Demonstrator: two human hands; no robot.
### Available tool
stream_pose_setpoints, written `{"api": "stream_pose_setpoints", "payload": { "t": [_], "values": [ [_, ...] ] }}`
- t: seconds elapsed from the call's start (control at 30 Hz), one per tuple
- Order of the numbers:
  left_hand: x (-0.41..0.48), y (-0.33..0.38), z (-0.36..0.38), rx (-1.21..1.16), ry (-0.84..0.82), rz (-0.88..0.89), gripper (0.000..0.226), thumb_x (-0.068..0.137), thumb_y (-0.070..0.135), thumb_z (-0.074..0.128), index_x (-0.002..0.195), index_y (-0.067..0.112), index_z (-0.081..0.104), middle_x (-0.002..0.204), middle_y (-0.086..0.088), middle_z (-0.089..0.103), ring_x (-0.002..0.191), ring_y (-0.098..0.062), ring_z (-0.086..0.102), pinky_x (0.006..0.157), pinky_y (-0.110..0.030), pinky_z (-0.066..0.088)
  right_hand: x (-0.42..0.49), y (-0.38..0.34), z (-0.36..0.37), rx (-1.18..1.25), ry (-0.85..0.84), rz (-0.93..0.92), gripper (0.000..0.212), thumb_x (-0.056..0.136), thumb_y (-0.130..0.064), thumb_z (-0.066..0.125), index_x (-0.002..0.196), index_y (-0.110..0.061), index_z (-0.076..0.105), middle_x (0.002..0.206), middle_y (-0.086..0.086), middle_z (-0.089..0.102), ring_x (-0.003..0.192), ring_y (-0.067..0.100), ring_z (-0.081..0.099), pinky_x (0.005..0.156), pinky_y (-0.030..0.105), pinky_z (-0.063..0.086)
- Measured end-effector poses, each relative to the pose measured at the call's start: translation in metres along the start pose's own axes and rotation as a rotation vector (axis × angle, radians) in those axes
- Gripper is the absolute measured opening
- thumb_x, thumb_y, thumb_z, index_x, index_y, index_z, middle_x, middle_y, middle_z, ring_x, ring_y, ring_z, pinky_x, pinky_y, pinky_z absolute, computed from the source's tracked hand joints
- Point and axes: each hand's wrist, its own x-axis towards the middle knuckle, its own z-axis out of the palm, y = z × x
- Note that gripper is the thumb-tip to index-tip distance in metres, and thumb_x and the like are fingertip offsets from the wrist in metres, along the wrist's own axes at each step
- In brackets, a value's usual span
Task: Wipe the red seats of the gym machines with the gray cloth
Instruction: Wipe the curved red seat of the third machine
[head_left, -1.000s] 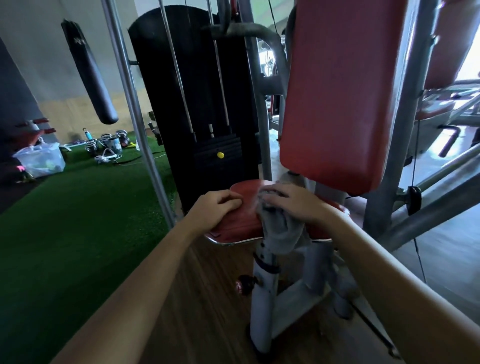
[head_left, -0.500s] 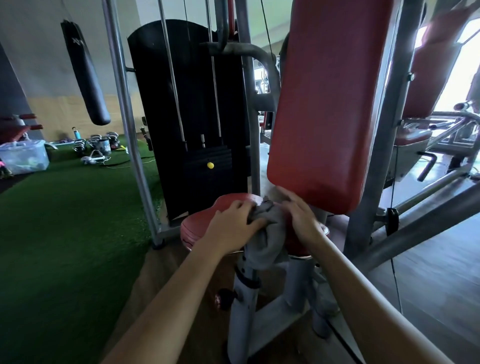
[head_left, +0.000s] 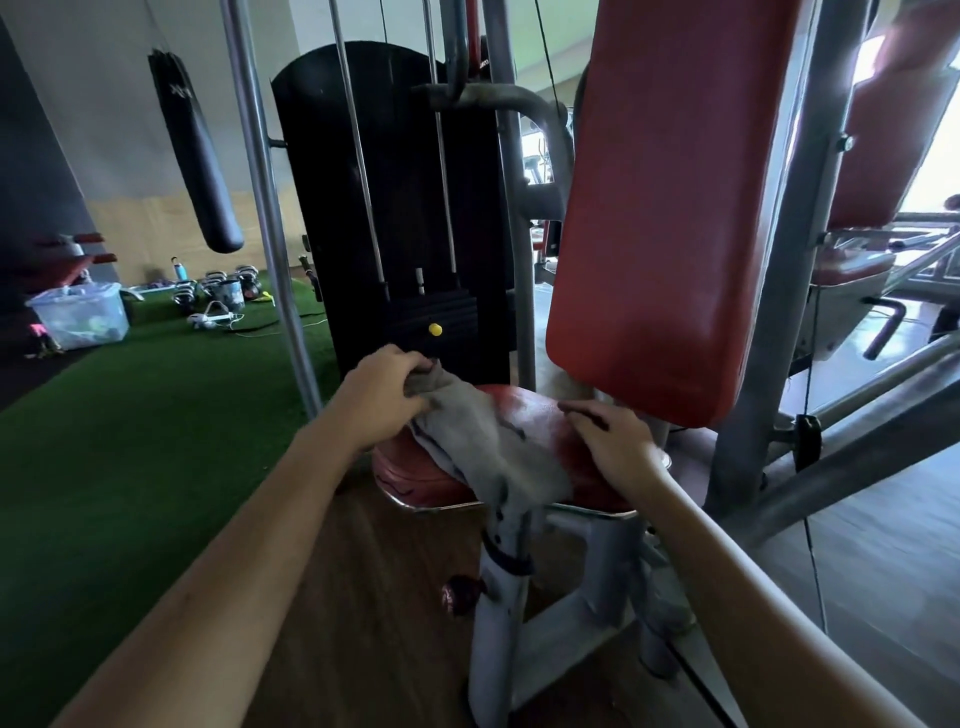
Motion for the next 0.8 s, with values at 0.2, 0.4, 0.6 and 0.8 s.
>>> {"api": "stream_pose_setpoints", "payload": {
  "t": [0.2,0.4,0.6,0.8],
  "values": [
    [-0.007,0.044,0.039,0.068,-0.169,0.085,0.064,0.094,0.070,0.043,0.150,0.038,0.043,0.157,0.000,0.039,0.144,-0.032,0.034,0.119,-0.053,0.026,-0.002,-0.003,0.002,-0.039,0.002,-0.011,0.026,0.097,-0.021,0.057,0.115,-0.029,0.074,0.102,-0.012,0.066,0.098,0.004,0.057,0.080,0.015,0.034],
    [-0.008,0.043,0.054,0.315,-0.202,0.024,0.078,0.080,0.087,0.042,0.140,0.039,0.051,0.154,0.003,0.042,0.138,-0.035,0.035,0.109,-0.054,0.027,-0.004,-0.005,0.000,-0.084,0.019,-0.021,0.026,0.097,-0.017,0.058,0.115,-0.024,0.074,0.104,-0.008,0.068,0.095,0.004,0.054,0.077,0.013,0.032],
    [-0.018,0.026,0.045,0.343,0.037,0.007,0.054,0.086,0.075,0.050,0.110,0.029,0.064,0.109,0.002,0.061,0.109,-0.031,0.054,0.084,-0.039,0.044,-0.007,-0.005,0.001,-0.132,0.003,-0.025,0.023,0.095,-0.019,0.061,0.112,-0.025,0.076,0.113,-0.003,0.073,0.089,0.001,0.053,0.073,0.008,0.029],
    [-0.036,-0.009,0.015,0.225,0.390,-0.077,0.044,0.085,0.067,0.064,0.090,0.024,0.061,0.076,0.004,0.062,0.070,-0.020,0.063,0.061,-0.033,0.055,-0.011,-0.008,-0.001,-0.195,-0.034,-0.044,0.023,0.095,-0.021,0.060,0.112,-0.027,0.075,0.108,-0.007,0.070,0.089,0.001,0.053,0.074,0.011,0.030]
  ]
}}
